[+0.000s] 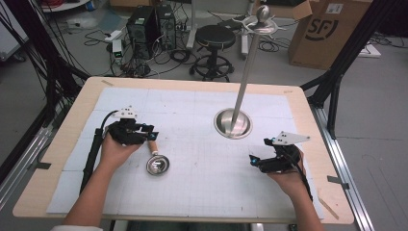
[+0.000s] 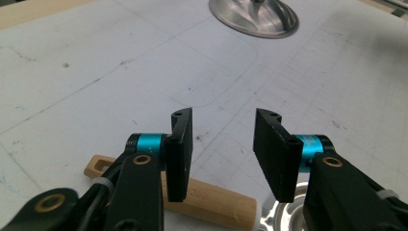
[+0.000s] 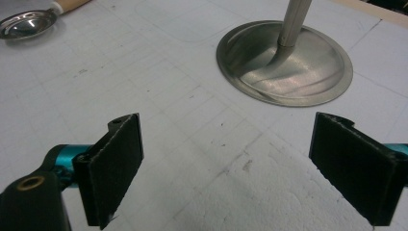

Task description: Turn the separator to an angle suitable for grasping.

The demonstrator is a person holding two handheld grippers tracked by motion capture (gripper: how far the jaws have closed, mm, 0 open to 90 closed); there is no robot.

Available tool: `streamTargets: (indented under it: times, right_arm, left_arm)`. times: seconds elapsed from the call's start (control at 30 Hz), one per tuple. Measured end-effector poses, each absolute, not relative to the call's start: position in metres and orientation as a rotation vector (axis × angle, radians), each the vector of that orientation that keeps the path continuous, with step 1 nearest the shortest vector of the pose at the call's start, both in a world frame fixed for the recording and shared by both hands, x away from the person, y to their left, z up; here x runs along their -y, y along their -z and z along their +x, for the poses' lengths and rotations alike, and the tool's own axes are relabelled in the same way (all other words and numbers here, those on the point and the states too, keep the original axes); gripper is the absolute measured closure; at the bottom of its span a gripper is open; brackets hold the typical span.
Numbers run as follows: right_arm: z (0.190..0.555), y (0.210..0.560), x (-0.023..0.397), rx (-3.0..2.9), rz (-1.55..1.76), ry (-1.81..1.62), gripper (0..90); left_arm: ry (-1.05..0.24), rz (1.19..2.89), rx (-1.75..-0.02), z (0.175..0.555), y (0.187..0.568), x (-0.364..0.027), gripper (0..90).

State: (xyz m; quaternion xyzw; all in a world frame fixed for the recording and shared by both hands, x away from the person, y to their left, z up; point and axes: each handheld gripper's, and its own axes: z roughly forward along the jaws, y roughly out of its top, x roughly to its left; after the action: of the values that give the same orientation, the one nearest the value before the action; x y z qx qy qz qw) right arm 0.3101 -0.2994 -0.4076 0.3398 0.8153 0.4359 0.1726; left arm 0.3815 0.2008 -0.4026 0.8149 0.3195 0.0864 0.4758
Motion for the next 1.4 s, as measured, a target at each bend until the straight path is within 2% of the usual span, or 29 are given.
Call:
streamTargets:
  times: [0.3, 0.6, 0.77, 1.27, 1.4]
  right_arm:
    - [0.310, 0.408, 0.300, -2.314, 0.964, -1.239, 10.5]
    - [0.312, 0.410, 0.297, -2.324, 0.966, -1.222, 10.5]
    - [0.312, 0.411, 0.294, -2.340, 0.952, -1.211, 10.5]
    - [0.314, 0.414, 0.290, -2.362, 0.946, -1.191, 10.5]
    - [0.315, 0.415, 0.290, -2.363, 0.950, -1.195, 10.5]
  left_arm:
    - [-0.214, 2.005, -0.856, 0.395, 0.415, -0.204, 68.6]
    - [-0.303, 2.069, -0.865, 0.404, 0.423, -0.202, 75.5]
    - [-0.302, 2.080, -0.892, 0.409, 0.429, -0.203, 81.2]
    - [-0.316, 2.097, -0.888, 0.416, 0.437, -0.203, 85.6]
    - [-0.332, 2.160, -0.879, 0.416, 0.438, -0.204, 85.8]
